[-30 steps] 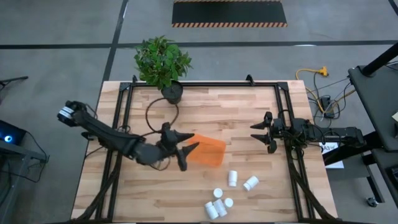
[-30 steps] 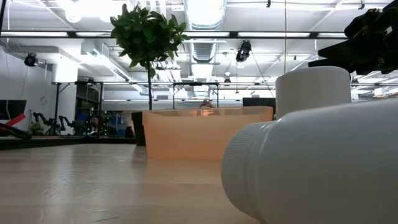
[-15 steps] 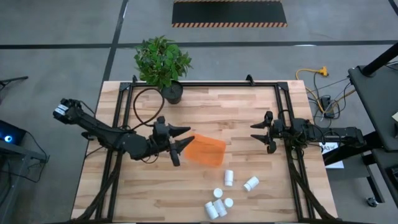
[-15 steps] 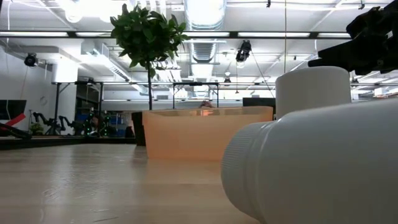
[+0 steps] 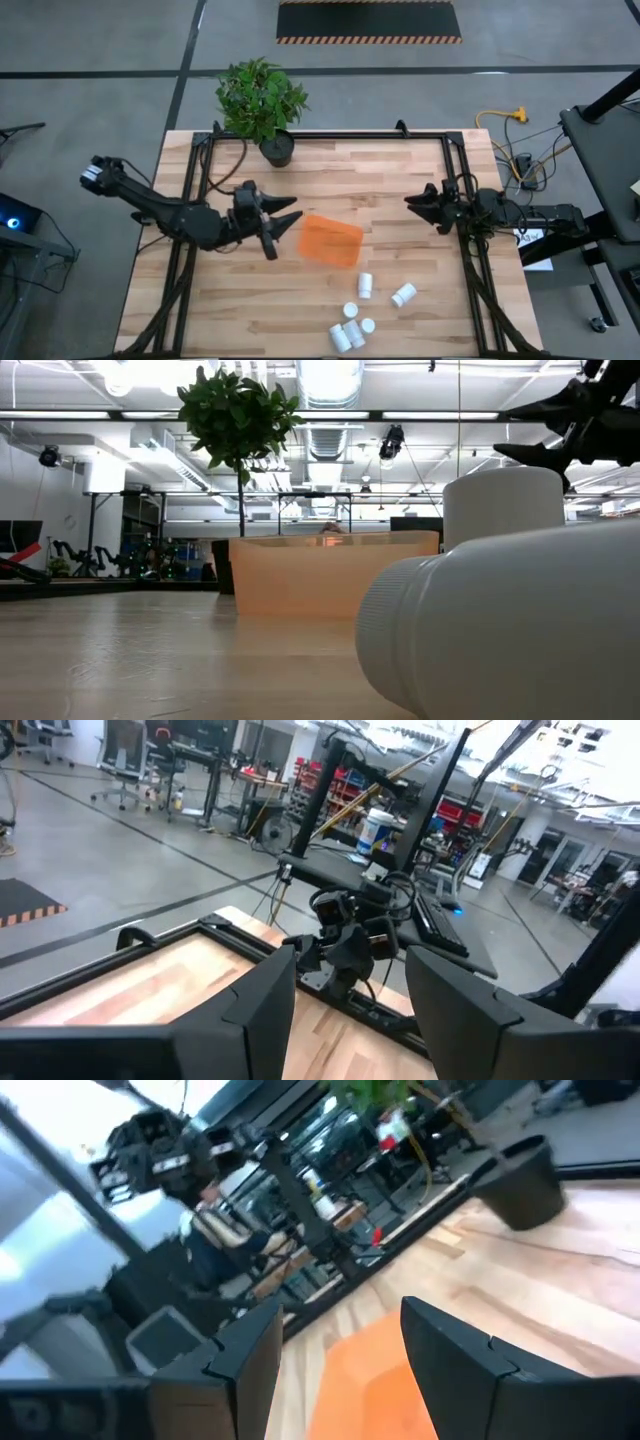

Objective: Pick and place pill bottles into a basket
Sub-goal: Put the white pill bottle into the orange container

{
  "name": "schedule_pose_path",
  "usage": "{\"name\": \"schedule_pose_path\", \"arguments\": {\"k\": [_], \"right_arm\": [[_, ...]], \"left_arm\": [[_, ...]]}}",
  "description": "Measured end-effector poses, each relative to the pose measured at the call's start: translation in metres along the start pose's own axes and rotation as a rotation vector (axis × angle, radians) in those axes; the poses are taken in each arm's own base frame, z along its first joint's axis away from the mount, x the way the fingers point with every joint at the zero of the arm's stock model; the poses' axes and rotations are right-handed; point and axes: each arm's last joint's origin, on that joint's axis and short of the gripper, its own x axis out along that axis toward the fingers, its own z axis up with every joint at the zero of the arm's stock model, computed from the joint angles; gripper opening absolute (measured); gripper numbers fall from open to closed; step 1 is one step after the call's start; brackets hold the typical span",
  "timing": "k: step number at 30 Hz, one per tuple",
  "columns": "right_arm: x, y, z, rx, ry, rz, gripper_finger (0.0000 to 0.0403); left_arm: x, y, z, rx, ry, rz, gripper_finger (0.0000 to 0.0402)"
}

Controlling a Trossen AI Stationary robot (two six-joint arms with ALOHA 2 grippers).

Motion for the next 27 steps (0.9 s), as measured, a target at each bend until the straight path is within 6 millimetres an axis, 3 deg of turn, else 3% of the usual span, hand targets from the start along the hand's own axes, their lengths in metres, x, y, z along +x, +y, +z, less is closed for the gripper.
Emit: {"name": "schedule_pose_path", "arguments": {"k": [5, 18, 27], "right_arm": [[0.0, 0.001, 0.001, 0.078, -0.006, 0.005, 0.0194], [0.0, 0.005, 0.008, 0.145, -0.104, 0.035, 0.0194], [-0.001, 0.007, 0.012, 0.222, -0.167, 0.032, 0.0194]], "left_arm": [[-0.014, 0.014, 0.007, -0.024, 0.007, -0.081, 0.0173], [-0.022, 0.076, -0.018, 0.002, 0.044, -0.117, 0.0173], [-0.034, 0.119, -0.02, 0.056, 0.015, -0.164, 0.0173]]}}
